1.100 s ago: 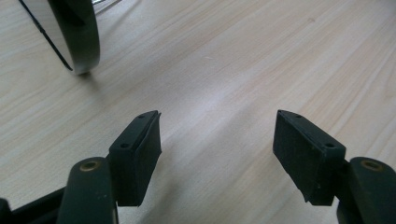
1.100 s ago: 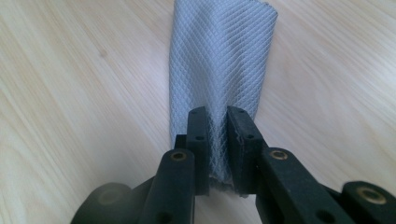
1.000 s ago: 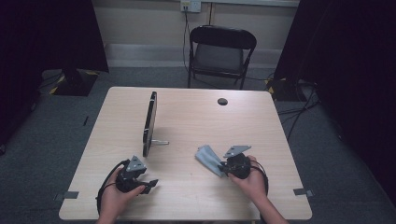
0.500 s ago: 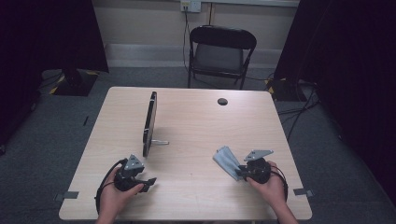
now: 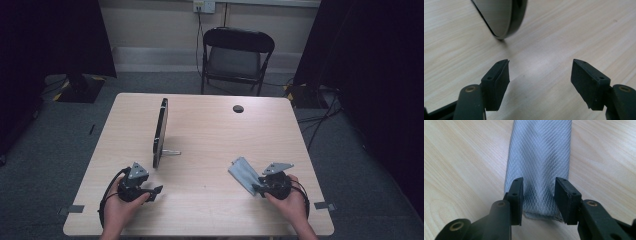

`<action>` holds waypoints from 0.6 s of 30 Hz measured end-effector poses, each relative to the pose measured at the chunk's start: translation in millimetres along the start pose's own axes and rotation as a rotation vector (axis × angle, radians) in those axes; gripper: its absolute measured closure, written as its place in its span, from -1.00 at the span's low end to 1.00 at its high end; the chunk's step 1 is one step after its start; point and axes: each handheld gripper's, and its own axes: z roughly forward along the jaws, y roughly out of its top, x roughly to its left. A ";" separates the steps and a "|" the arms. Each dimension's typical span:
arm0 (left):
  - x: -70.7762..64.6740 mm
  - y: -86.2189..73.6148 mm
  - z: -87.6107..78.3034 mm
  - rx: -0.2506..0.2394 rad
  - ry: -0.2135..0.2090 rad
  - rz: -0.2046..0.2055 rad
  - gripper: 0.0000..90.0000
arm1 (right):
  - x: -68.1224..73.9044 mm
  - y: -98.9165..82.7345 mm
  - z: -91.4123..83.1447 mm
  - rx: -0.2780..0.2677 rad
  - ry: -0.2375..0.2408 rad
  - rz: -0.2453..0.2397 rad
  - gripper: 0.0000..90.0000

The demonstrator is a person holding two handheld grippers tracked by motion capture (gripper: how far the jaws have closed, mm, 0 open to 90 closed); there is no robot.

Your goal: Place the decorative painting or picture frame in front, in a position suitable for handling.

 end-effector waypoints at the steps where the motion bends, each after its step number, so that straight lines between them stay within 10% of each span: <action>1: 1.1 1.6 -0.6 -0.001 0.007 -0.002 -0.31 | -0.5 -0.2 -0.7 -0.007 -0.001 0.007 0.32; 9: 5.9 19.2 2.5 -0.019 0.075 0.047 -0.31 | 0.9 -0.6 1.6 -0.004 -0.015 0.003 0.33; 18: -1.1 30.6 9.7 -0.050 0.037 0.043 -0.31 | 0.5 -2.5 1.7 -0.016 -0.012 0.002 0.33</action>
